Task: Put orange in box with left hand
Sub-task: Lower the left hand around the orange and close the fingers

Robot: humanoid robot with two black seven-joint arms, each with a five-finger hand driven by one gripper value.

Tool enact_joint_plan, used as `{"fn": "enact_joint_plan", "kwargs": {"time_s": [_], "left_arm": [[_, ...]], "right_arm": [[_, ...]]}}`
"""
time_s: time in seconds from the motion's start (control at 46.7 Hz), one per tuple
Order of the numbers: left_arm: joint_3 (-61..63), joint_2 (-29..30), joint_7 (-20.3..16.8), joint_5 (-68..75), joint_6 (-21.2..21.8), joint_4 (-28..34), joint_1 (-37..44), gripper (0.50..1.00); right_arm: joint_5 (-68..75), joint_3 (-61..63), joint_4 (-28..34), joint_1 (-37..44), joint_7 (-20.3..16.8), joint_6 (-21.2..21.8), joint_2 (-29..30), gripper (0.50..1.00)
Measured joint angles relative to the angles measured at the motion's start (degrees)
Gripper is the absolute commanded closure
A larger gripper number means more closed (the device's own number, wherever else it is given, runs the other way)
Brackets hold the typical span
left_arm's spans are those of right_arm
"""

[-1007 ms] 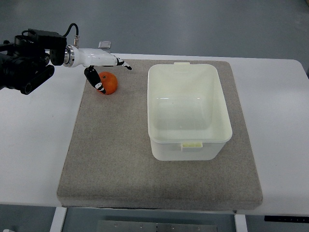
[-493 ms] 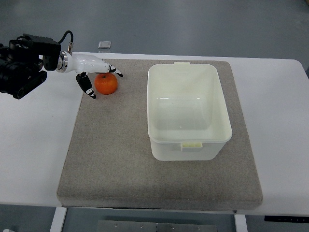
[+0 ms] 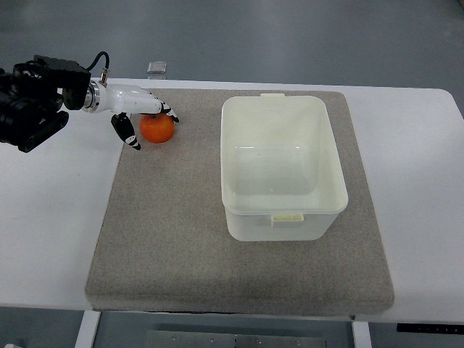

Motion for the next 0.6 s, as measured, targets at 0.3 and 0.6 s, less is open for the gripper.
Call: {"fn": "enact_joint_plan", "kwargs": {"time_s": [0.3, 0.6], "left_arm": [[0.1, -0.1, 0.0, 0.1, 0.0, 0.1, 0.1, 0.878], [0.0, -0.3, 0.0, -0.7, -0.2, 0.7, -0.7, 1.000]], "right_arm": [[0.0, 0.0, 0.0, 0.0, 0.0, 0.0, 0.0, 0.574], [0.0, 0.0, 0.0, 0.0, 0.0, 0.1, 0.0, 0.574]]}}
